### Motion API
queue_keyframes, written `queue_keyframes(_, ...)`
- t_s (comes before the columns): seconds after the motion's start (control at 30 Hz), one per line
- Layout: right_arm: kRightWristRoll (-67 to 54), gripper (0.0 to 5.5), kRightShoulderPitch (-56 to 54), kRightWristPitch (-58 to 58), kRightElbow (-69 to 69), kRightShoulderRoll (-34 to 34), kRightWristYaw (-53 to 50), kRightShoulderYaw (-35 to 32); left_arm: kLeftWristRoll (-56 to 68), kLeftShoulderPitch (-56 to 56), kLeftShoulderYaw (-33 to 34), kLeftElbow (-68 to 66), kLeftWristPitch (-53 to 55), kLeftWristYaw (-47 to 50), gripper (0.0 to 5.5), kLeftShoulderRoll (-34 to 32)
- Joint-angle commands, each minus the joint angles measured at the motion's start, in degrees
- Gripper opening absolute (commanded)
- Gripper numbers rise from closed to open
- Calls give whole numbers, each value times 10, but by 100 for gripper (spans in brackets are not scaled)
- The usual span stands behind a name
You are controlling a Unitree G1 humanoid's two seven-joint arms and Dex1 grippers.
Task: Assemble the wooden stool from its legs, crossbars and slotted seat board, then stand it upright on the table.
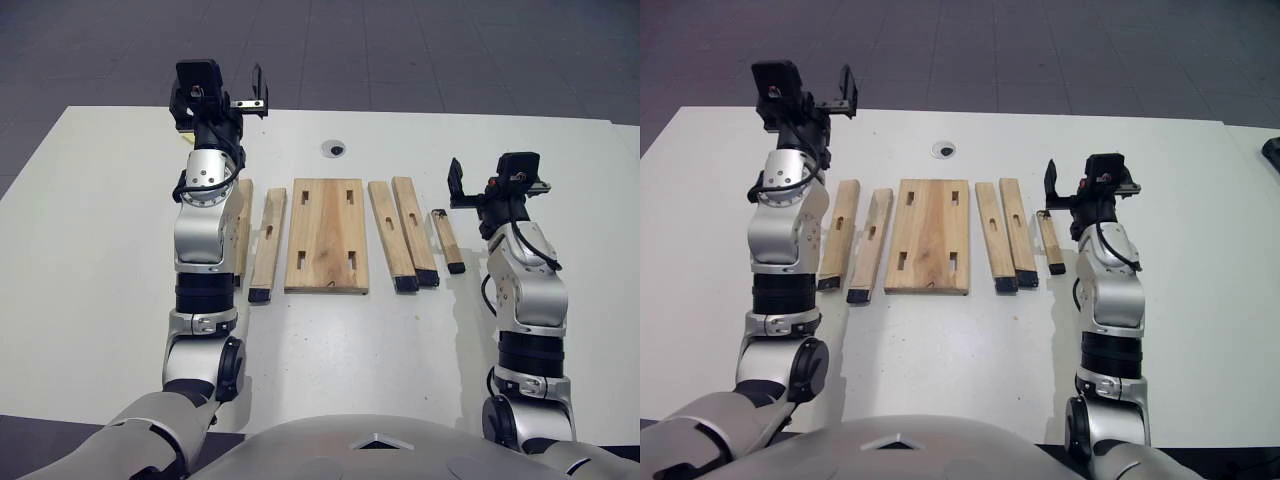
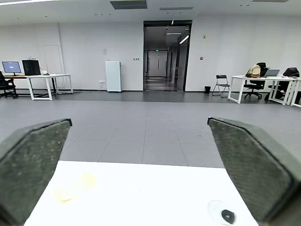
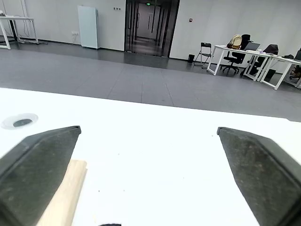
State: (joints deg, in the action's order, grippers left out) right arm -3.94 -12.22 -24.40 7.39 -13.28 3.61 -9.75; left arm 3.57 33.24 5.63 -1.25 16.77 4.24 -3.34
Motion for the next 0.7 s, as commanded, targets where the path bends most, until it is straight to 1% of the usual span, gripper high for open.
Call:
queue_keyframes(0.03,14,539,30,-9,-38,-1,6,20,0,0,-13,12,2,-4,540,10)
queue_keyframes(0.3,16,539,58,-20,-99,1,13,26,-3,2,-14,6,7,-5,540,9)
queue_keyframes(0.43,0,539,62,-61,-107,2,30,26,-5,1,-15,10,11,-4,540,7)
queue_keyframes(0.7,-62,416,63,-208,-87,15,54,3,-8,6,-15,21,30,4,540,7)
